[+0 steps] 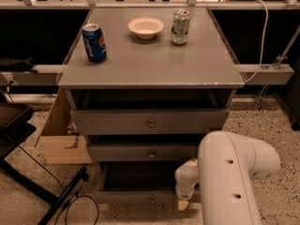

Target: Open bottom drawer

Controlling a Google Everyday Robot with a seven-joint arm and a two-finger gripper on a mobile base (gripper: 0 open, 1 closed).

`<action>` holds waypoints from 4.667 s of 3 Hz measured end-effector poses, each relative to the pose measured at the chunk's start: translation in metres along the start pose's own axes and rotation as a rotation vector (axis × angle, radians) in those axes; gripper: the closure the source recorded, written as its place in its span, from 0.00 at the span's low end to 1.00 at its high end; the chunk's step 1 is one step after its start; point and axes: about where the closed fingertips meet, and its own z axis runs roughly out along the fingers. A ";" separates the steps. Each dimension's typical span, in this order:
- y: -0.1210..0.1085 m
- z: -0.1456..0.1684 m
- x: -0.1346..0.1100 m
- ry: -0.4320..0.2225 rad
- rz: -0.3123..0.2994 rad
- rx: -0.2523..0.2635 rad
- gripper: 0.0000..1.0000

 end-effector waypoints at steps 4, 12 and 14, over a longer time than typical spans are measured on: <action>0.045 -0.003 0.018 0.027 0.010 -0.060 1.00; 0.131 0.000 0.037 -0.003 0.052 -0.203 0.73; 0.131 0.000 0.037 -0.003 0.052 -0.203 0.19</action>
Offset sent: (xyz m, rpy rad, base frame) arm -0.2311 -0.1035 0.0987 -0.2170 0.2336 0.0647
